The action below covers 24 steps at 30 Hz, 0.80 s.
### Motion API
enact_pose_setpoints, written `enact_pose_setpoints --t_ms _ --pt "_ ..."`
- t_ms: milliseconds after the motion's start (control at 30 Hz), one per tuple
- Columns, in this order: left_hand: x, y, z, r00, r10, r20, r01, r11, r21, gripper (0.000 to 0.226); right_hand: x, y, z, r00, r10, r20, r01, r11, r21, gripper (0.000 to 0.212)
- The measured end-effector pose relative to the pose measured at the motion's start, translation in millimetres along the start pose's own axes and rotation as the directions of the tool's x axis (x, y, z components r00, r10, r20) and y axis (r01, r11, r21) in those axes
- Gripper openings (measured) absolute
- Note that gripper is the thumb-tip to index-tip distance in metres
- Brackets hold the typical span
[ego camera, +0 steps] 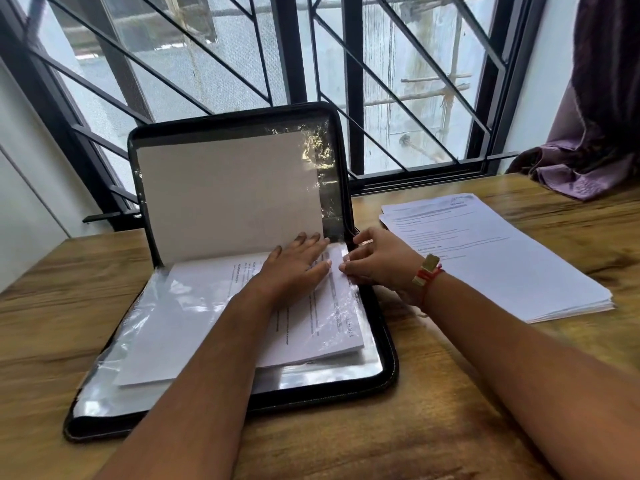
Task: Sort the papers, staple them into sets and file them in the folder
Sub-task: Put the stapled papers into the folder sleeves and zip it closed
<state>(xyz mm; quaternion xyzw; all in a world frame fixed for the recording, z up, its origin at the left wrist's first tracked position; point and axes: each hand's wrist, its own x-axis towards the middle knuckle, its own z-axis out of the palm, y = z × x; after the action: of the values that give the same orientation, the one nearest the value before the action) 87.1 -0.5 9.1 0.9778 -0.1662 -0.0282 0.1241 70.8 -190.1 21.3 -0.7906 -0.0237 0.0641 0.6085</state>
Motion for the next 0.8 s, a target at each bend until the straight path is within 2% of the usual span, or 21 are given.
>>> enact_pose_setpoints --t_ms 167,300,400,433,500,567,633,700,800 --pt "-1 3 -1 1.000 0.002 -0.015 -0.003 1.000 -0.010 0.055 -3 -3 2 0.999 0.007 0.033 -0.009 0.998 0.065 0.047" --pt "-1 3 0 1.000 0.000 -0.012 0.000 1.000 -0.007 0.056 -6 -8 5 0.991 0.018 0.135 -0.010 0.998 -0.058 0.037" --pt "0 3 0 1.000 -0.001 -0.010 0.001 1.000 -0.004 0.059 -4 -6 4 0.996 -0.014 0.083 0.027 0.987 -0.157 0.032" --pt "1 3 0 1.000 -0.003 -0.010 0.003 1.000 0.006 0.059 -2 -4 2 0.997 -0.079 0.015 0.080 0.969 -0.233 0.030" --pt "1 2 0 1.000 -0.005 -0.012 0.005 1.000 0.027 0.063 6 4 -1 0.949 -0.304 -0.088 0.230 0.854 -0.466 0.028" --pt "0 2 -1 1.000 0.003 -0.017 -0.002 0.999 0.038 0.067 14 11 -2 0.892 -0.449 -0.052 0.338 0.739 -0.583 0.034" --pt "0 2 0 1.000 0.009 -0.022 -0.008 0.999 0.045 0.069 24 16 -1 0.878 -0.476 0.053 0.388 0.642 -0.662 0.043" --pt "0 2 0 1.000 0.013 -0.024 -0.011 0.998 0.058 0.069 32 20 1 0.895 -0.425 0.133 0.379 0.569 -0.730 0.048" --pt "2 0 -1 0.999 0.018 -0.028 -0.017 0.998 0.060 0.069 41 27 3 0.917 -0.345 0.198 0.374 0.577 -0.726 0.048"
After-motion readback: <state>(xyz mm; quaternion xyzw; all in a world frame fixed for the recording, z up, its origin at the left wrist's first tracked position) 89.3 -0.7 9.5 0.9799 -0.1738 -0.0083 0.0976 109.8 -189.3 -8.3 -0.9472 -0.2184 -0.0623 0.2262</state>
